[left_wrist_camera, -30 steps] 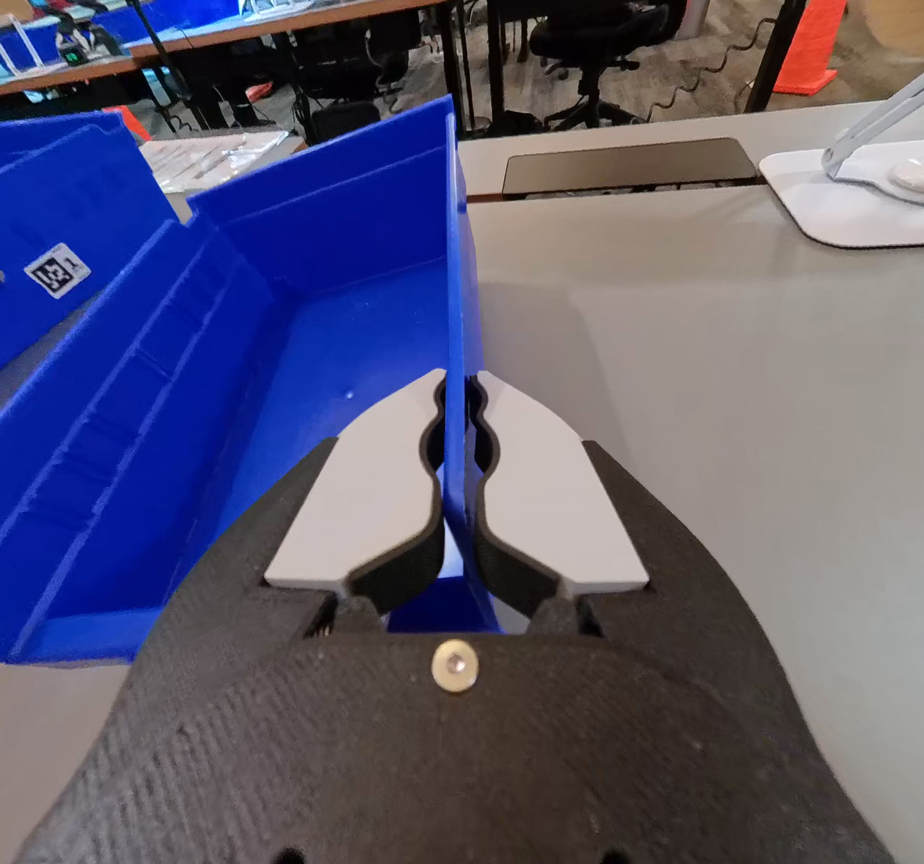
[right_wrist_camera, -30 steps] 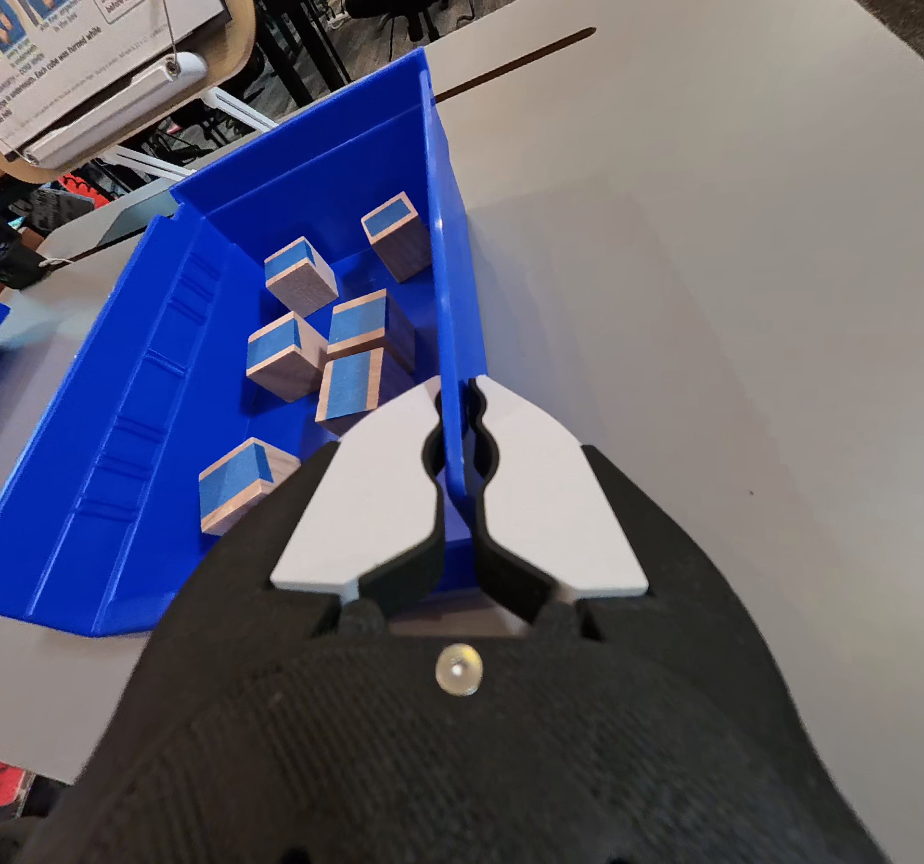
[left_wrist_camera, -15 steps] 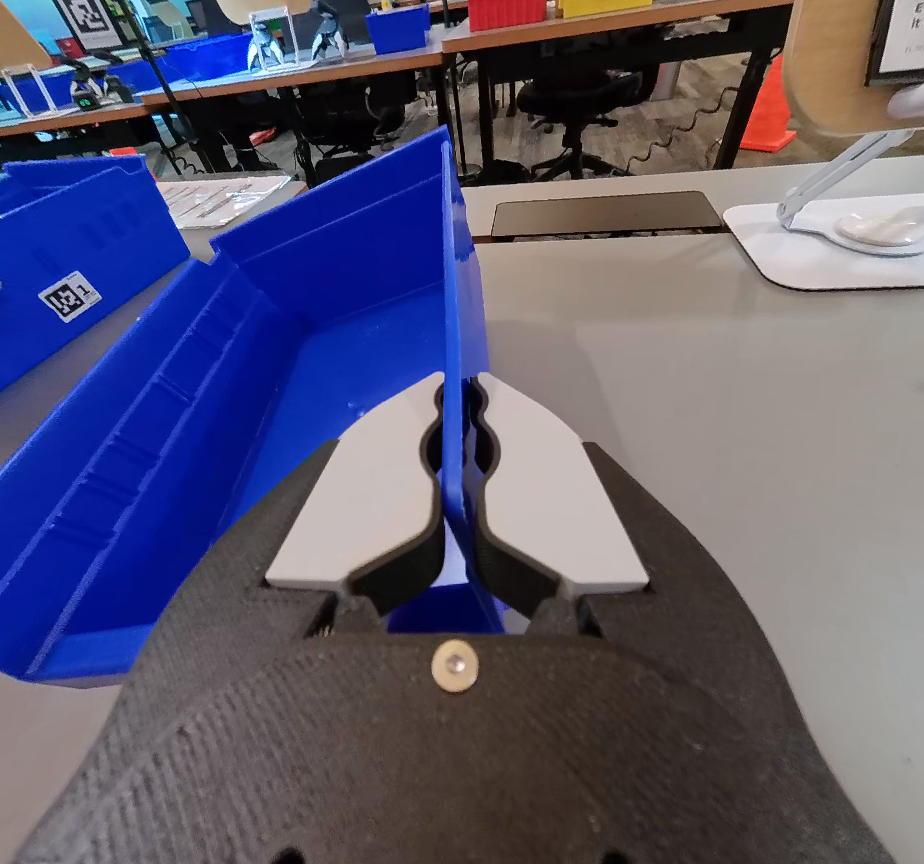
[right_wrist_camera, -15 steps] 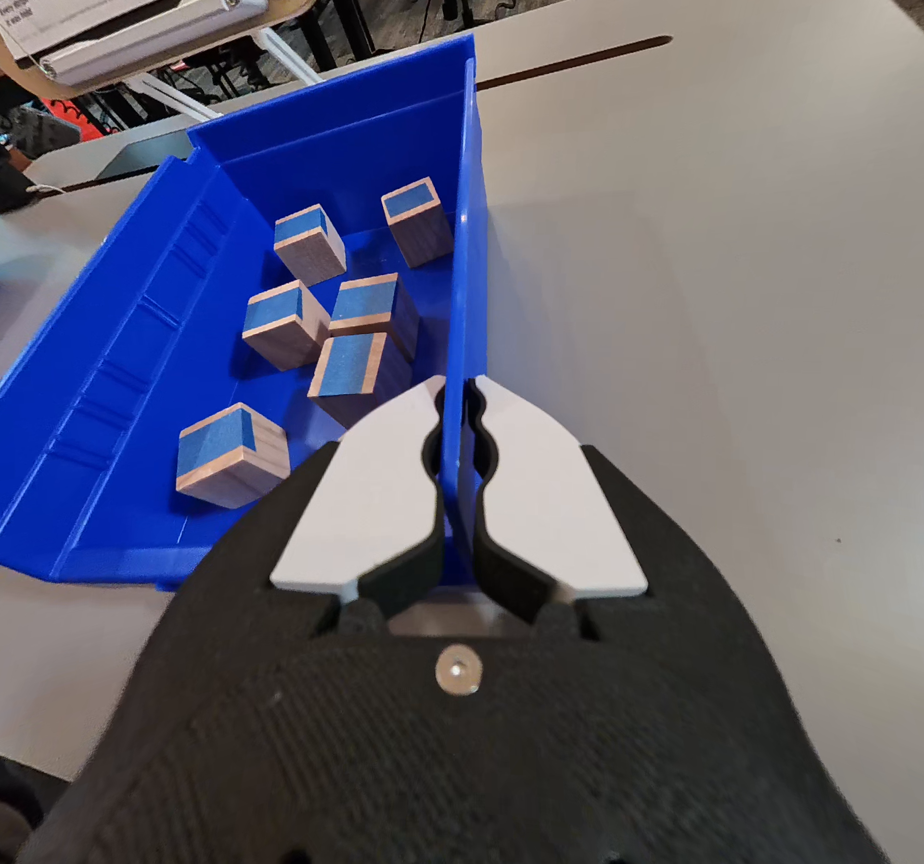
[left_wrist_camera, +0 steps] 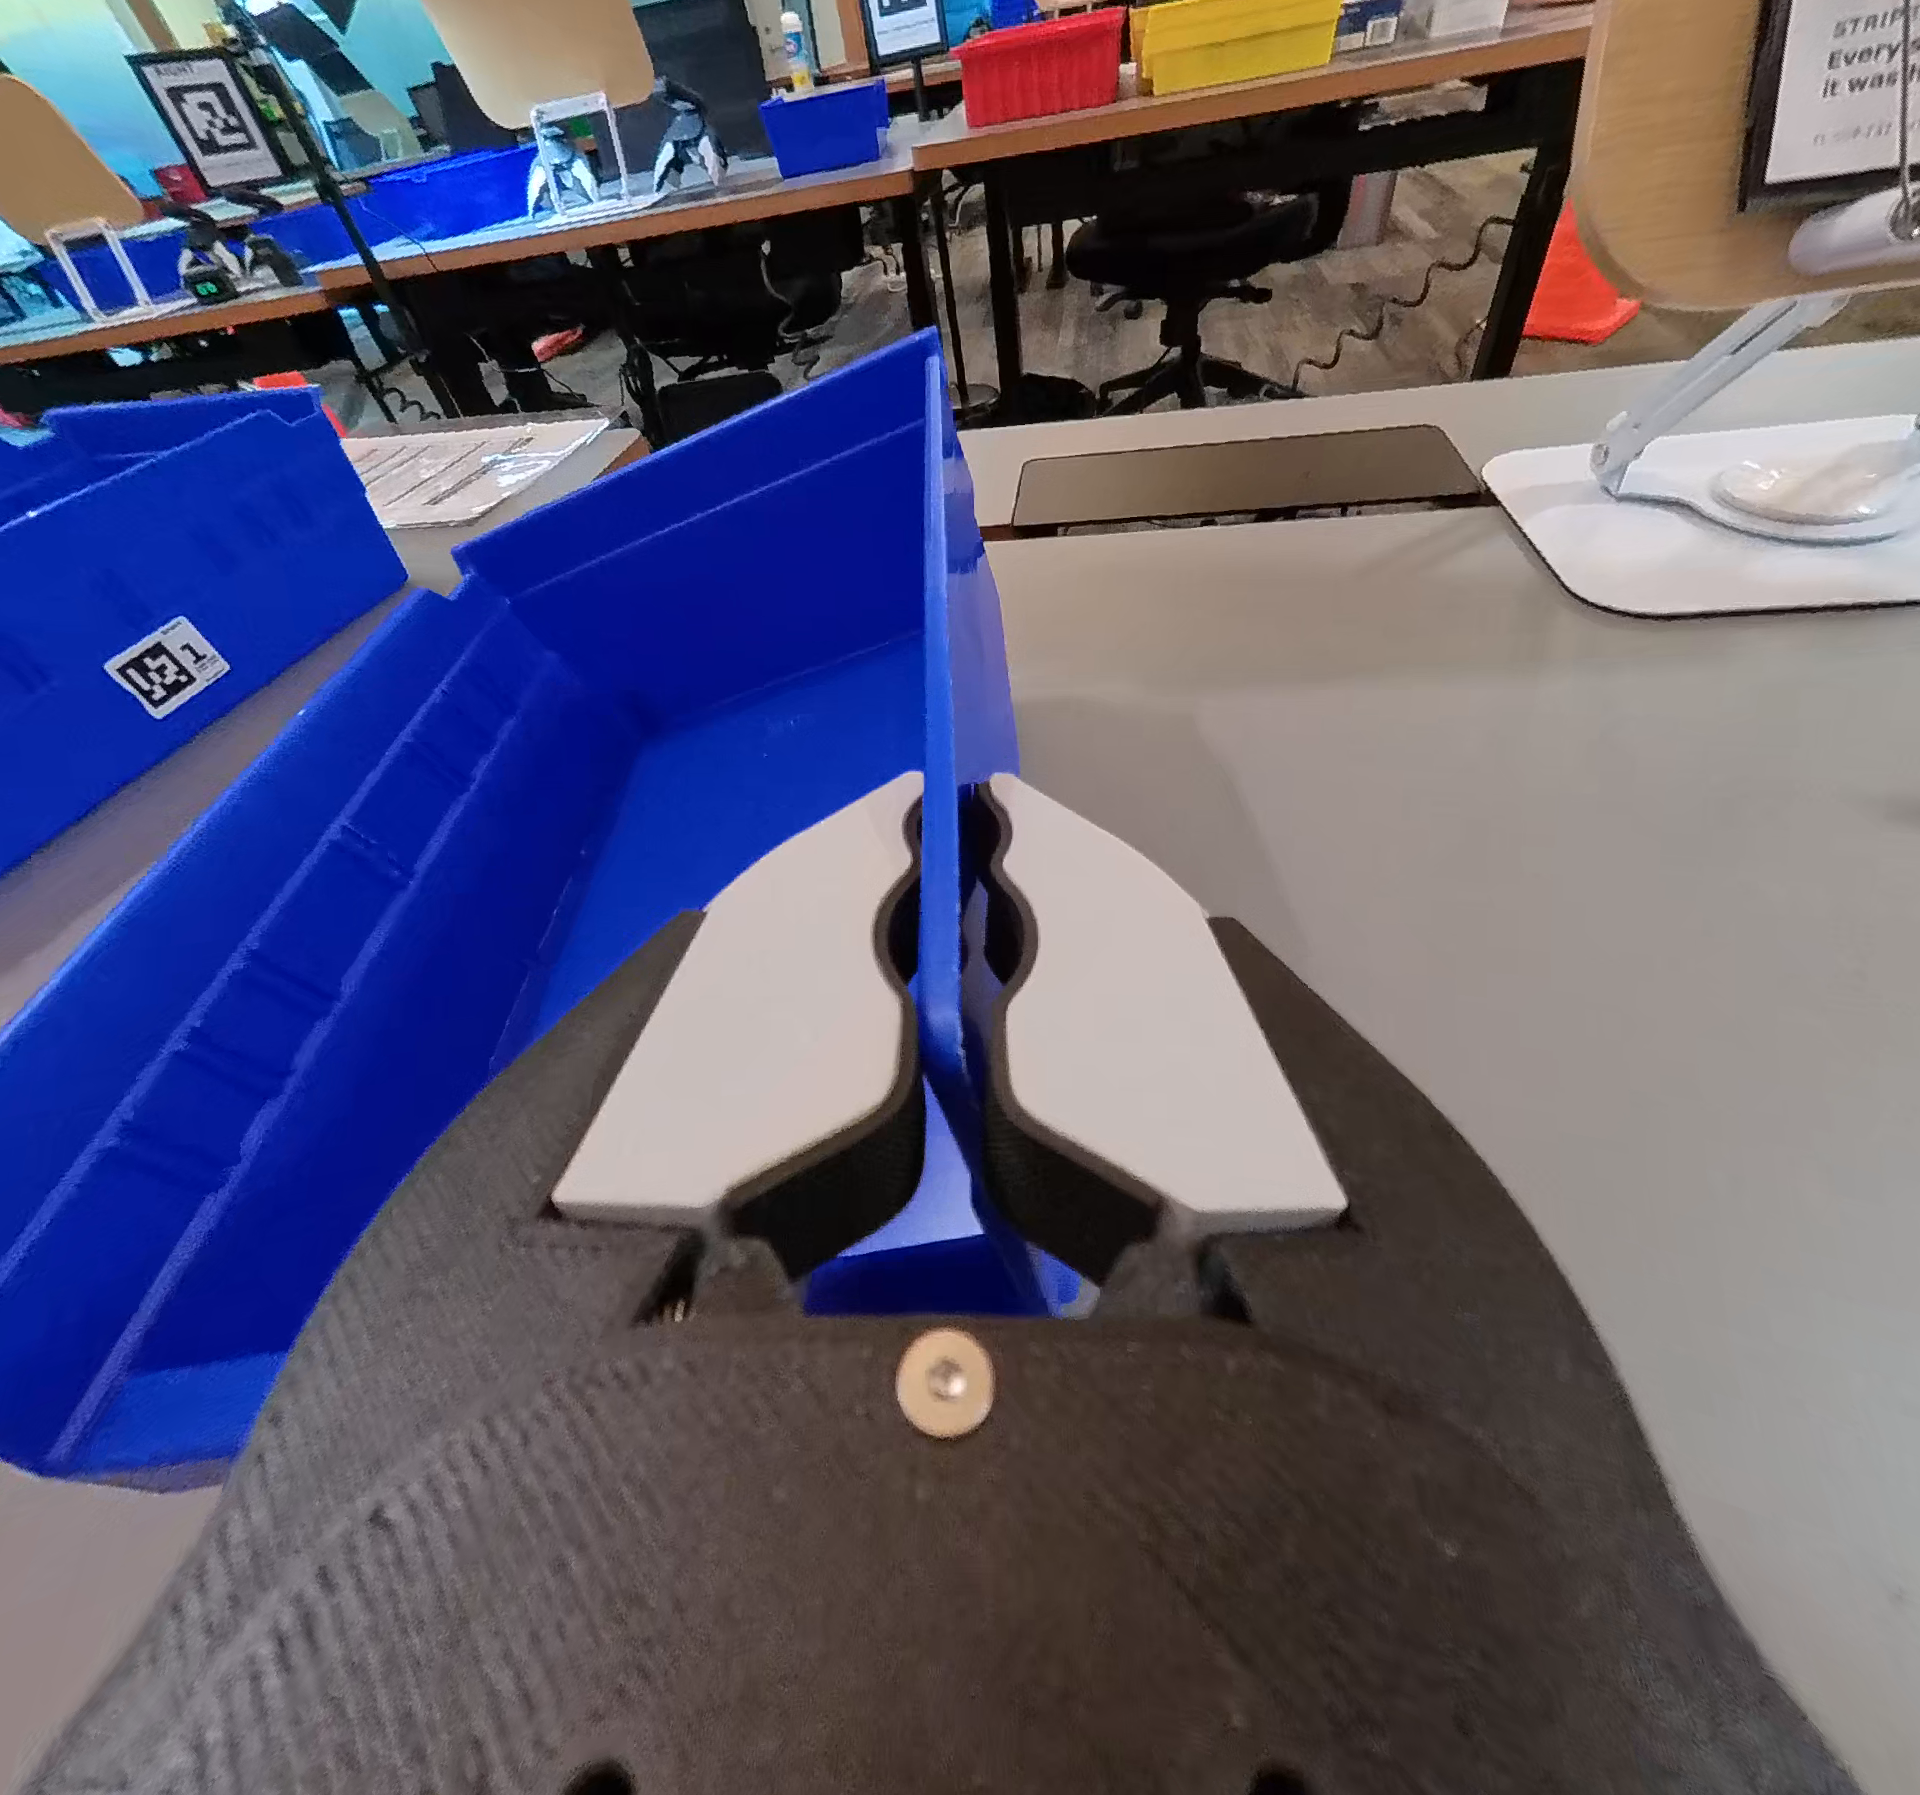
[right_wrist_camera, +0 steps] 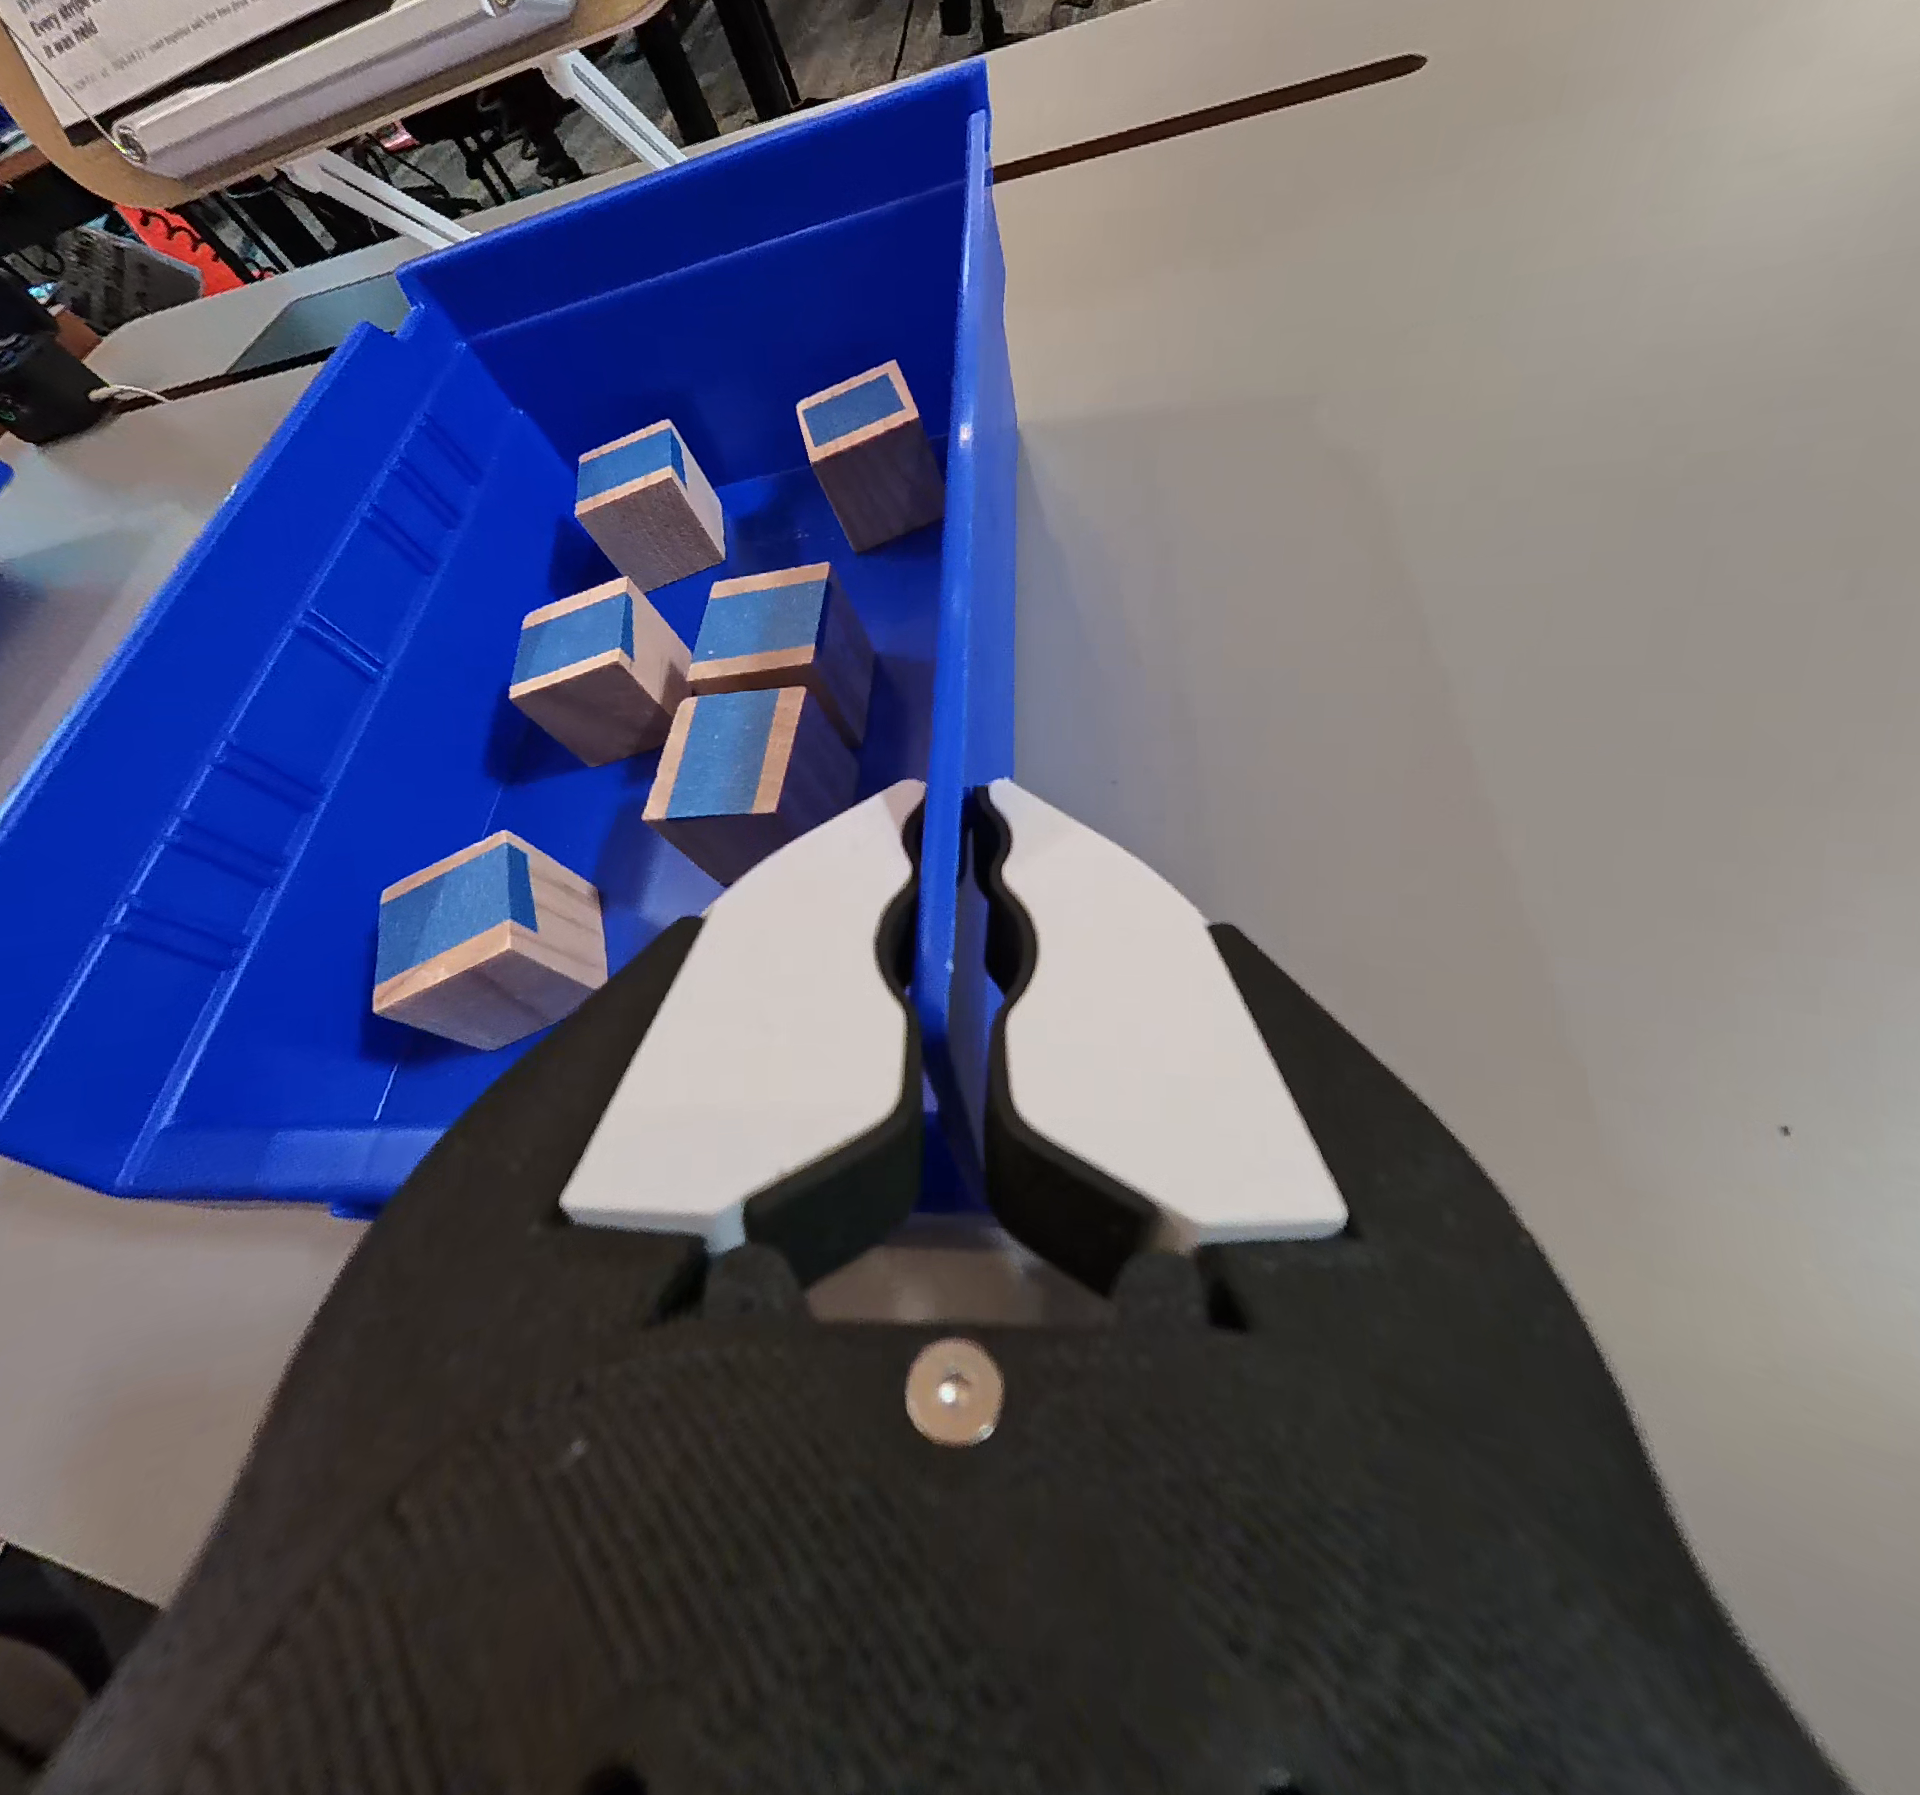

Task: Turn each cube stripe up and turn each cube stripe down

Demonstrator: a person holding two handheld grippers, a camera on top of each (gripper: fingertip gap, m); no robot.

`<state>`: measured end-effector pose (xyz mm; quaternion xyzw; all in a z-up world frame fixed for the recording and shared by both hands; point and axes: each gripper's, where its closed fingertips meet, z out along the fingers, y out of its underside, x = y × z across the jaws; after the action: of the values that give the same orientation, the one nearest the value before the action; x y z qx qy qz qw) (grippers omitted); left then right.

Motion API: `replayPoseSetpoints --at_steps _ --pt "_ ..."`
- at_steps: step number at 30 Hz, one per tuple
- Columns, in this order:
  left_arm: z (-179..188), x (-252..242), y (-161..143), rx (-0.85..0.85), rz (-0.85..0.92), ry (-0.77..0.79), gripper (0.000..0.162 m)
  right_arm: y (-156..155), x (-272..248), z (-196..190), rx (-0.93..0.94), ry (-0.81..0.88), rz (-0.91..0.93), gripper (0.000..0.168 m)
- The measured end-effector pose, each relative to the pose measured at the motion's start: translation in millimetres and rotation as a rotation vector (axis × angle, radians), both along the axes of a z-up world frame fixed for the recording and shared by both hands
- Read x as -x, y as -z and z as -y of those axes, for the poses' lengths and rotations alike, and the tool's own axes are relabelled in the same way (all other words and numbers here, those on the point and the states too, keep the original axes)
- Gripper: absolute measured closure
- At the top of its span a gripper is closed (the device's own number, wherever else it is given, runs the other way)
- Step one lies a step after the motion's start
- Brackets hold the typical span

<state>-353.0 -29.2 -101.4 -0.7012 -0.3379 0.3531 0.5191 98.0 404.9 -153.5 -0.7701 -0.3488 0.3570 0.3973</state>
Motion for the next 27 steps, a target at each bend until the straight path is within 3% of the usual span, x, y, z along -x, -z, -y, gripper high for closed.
replayPoseSetpoints --at_steps 7,8,10,12,18,21,24,27 --pt "-7 -3 7 0.09 -0.061 0.007 0.155 0 0 0 -0.003 -0.001 -0.001 0.161" --pt "-11 -5 9 0.097 -0.055 0.019 0.149 0 0 0 -0.002 -0.001 -0.002 0.161" --pt "-11 -3 16 0.097 -0.023 -0.003 0.156 0 0 0 0.0 -0.003 -0.005 0.161" --pt "-10 -1 17 0.067 -0.008 -0.011 0.153 0 0 0 0.002 -0.004 -0.007 0.161" --pt "0 4 19 -0.026 0.057 -0.019 0.137 0 0 0 0.01 -0.005 -0.014 0.16" --pt "9 9 16 -0.02 0.044 -0.065 0.113 0 0 0 0.013 -0.005 -0.017 0.16" --pt "0 0 18 -0.064 0.116 0.017 0.089 0 0 0 0.018 -0.006 -0.021 0.16" --pt "-13 -10 24 -0.098 0.173 0.111 0.085 0 0 0 0.024 -0.008 -0.027 0.159"
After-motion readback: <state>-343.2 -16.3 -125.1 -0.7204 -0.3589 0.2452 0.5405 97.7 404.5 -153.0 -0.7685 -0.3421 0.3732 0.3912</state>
